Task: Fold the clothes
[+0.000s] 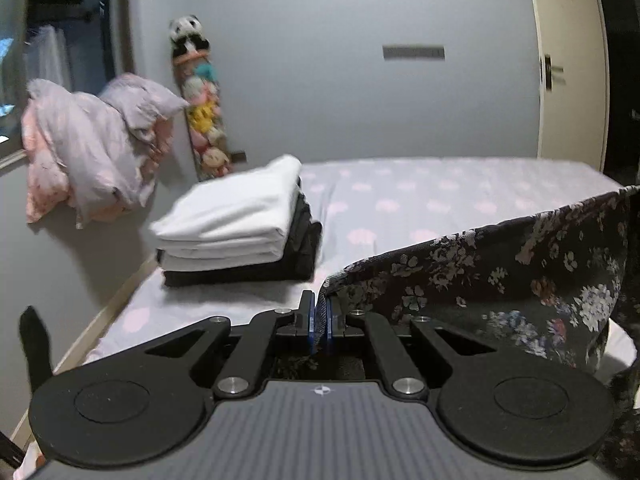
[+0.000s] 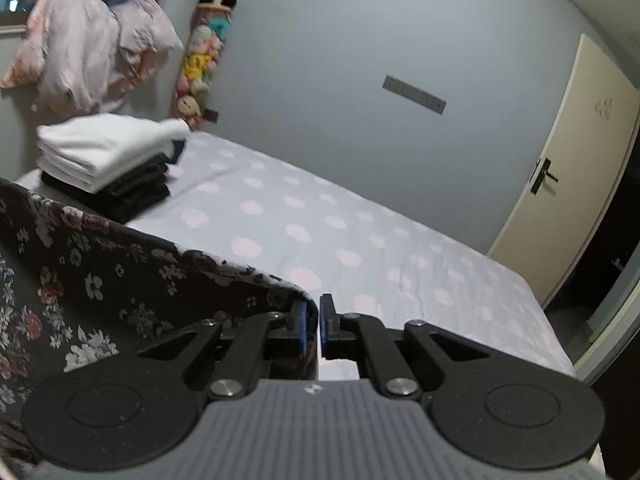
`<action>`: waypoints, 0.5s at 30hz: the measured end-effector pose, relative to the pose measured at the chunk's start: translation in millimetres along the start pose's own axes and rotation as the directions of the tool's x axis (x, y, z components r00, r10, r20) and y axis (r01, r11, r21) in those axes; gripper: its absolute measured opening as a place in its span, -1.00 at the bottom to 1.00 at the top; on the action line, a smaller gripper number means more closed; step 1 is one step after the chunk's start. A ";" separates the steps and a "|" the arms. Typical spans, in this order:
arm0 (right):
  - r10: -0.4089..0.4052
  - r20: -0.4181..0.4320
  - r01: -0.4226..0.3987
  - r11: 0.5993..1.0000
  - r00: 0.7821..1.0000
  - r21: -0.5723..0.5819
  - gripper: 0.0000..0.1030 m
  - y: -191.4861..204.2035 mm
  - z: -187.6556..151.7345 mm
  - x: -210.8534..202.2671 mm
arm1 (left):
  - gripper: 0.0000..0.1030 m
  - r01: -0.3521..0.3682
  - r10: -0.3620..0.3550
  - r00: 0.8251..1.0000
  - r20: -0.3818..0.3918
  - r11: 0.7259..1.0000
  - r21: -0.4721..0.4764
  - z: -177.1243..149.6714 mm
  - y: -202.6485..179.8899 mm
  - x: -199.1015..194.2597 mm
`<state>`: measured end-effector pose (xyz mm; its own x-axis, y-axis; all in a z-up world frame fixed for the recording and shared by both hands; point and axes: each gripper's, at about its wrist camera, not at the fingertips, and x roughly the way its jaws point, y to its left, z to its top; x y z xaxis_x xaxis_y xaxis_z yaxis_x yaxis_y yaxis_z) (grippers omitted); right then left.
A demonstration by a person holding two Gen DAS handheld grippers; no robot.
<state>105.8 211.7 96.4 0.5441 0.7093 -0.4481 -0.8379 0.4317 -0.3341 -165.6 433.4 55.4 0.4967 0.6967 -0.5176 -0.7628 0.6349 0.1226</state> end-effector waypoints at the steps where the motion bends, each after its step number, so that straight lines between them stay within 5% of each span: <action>1: -0.003 -0.010 0.003 1.000 1.000 0.002 -0.86 -1.0 0.8 14.7 | -0.87 0.001 -0.001 1.000 -0.019 1.000 0.004 0.8 -1.6 11.7; 8: 0.017 -0.084 -0.017 1.000 0.996 0.004 -0.86 -1.3 8.7 128.0 | -0.88 -0.045 0.056 0.991 -0.118 0.995 0.094 11.1 -13.5 118.3; 15: 0.050 -0.165 -0.045 0.998 0.985 0.034 -0.83 9.3 -4.2 233.7 | -0.89 -0.111 0.156 0.961 -0.230 0.974 0.197 3.2 -33.5 224.0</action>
<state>225.3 379.2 -15.0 0.5009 0.6288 -0.5948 -0.8627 0.4178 -0.2849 -27.5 569.2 -62.0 0.2628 0.6914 -0.6730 -0.7169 0.6067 0.3434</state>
